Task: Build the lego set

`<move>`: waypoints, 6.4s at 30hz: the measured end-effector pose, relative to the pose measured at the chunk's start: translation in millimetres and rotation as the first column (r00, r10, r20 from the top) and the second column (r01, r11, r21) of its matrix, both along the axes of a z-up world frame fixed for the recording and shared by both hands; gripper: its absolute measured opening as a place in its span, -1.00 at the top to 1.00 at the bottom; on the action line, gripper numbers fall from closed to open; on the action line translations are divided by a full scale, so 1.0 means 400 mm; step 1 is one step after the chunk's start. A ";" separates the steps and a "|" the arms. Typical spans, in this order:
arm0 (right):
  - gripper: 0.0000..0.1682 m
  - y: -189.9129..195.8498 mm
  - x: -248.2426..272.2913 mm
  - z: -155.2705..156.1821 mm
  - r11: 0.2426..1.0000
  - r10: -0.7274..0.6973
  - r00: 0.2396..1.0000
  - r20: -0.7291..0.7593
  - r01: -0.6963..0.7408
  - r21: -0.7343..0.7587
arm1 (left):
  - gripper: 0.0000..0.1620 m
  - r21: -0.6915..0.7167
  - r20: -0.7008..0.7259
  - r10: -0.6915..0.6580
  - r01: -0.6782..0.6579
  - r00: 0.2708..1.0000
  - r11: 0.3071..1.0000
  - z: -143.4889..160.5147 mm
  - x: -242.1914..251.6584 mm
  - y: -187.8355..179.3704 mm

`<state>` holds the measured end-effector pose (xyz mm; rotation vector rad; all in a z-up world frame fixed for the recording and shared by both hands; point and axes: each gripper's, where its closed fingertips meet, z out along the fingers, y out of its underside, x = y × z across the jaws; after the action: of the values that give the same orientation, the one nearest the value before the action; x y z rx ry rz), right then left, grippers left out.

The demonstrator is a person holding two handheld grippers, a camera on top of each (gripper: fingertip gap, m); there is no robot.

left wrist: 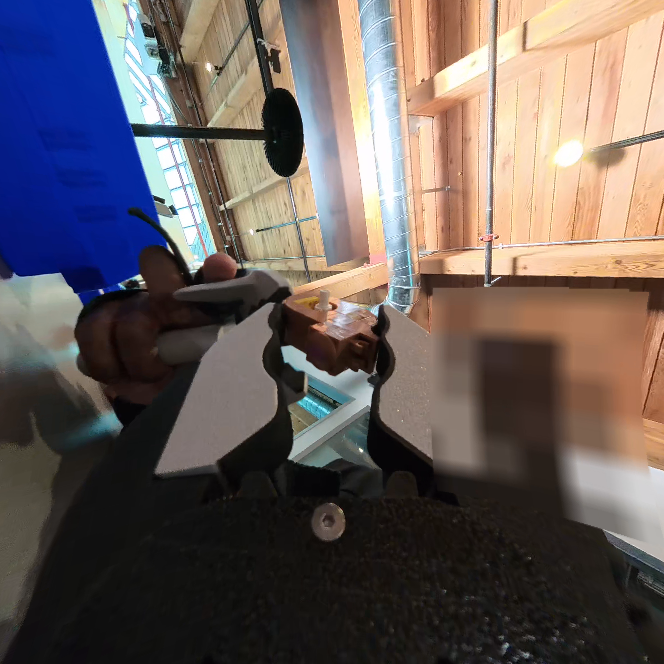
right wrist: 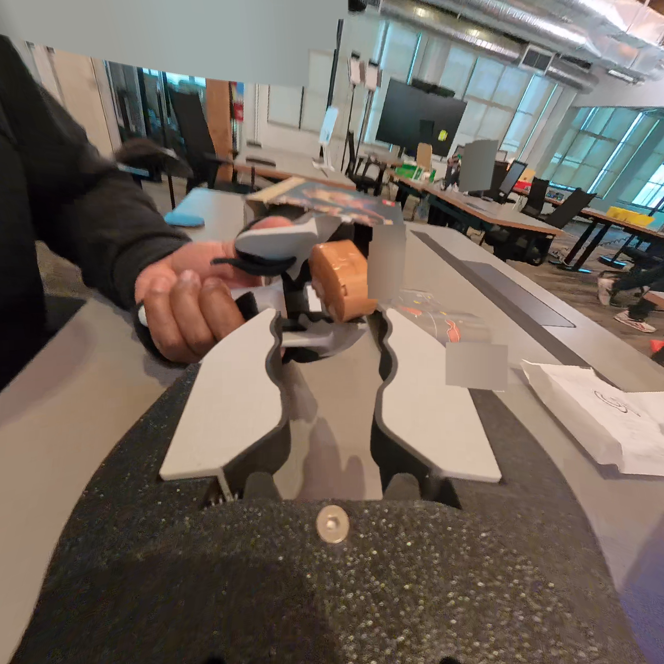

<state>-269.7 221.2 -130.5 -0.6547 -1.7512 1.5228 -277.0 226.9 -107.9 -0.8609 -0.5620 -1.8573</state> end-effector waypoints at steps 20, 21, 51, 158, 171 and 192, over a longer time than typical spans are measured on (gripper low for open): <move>0.69 0.031 -0.010 0.012 0.960 0.046 0.986 0.161 0.001 -0.280 | 0.21 -0.076 -0.326 0.013 -0.040 0.945 0.996 -0.037 0.002 0.005; 0.69 0.041 -0.014 0.010 0.946 0.051 0.979 0.195 0.015 -0.322 | 0.20 -0.081 -0.381 0.036 -0.072 0.924 0.994 -0.043 -0.011 0.005; 0.72 0.039 -0.026 -0.087 0.894 0.151 0.863 0.483 0.089 -0.439 | 0.29 0.183 -0.898 0.097 -0.163 -0.430 0.970 -0.225 -0.015 -0.021; 0.64 0.126 0.098 -0.231 0.721 -0.507 0.512 0.694 0.693 0.015 | 0.41 -0.205 -0.959 -0.243 -0.235 -0.146 0.950 -0.292 -0.023 -0.065; 0.63 0.037 0.075 -0.100 0.835 -0.519 0.762 0.388 0.549 0.037 | 0.41 -0.196 -0.963 -0.232 -0.238 -0.134 0.951 -0.287 -0.026 -0.064; 0.73 0.732 0.038 -0.074 0.711 -0.700 0.490 0.520 0.554 0.434 | 0.44 0.033 -0.995 -0.001 -0.332 -0.103 0.943 -0.202 -0.098 -0.015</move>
<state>-254.5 513.8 -160.0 -1.6706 -1.7798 0.5687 -316.4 220.8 -188.8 -1.9421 0.1736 -0.3742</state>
